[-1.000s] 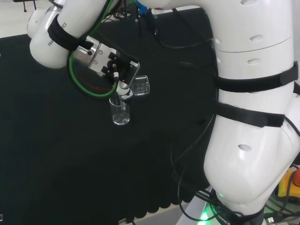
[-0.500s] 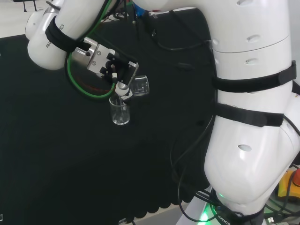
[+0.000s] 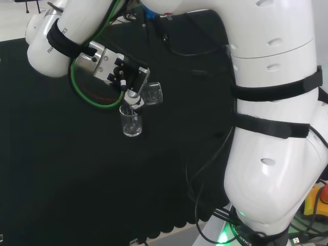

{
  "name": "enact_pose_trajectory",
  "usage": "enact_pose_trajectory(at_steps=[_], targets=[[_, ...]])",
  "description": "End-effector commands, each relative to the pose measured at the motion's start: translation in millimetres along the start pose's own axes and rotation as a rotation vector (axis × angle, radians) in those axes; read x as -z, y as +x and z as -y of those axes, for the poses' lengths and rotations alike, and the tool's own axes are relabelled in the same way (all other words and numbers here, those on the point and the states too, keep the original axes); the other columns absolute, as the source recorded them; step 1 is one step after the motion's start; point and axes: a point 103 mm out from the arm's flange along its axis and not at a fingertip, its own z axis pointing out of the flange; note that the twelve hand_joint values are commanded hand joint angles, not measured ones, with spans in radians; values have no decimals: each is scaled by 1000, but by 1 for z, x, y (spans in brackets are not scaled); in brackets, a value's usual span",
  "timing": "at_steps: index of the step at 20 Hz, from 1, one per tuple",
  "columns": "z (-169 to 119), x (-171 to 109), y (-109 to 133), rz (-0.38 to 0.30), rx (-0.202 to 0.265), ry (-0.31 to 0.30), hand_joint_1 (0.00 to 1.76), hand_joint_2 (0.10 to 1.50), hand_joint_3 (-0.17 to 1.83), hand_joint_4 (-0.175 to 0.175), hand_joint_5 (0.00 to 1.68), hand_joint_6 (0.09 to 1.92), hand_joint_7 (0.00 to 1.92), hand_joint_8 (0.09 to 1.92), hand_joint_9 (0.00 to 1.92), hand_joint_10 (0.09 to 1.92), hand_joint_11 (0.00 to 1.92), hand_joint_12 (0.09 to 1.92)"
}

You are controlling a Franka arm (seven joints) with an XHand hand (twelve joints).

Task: Pour the water from the handheld beaker into the one on the table.

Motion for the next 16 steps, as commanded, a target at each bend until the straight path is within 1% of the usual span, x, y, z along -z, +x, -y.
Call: enact_pose_trajectory(at_steps=[1, 16], targets=[[0, 0, 0, 3, -1, 3, 1153, 599, 848, 18, 1179, 926, 1503, 842, 1614, 713, 1256, 715], [0, 0, 0, 9, 4, 22, 1153, 599, 850, 19, 1178, 929, 1502, 846, 1613, 717, 1254, 718]])
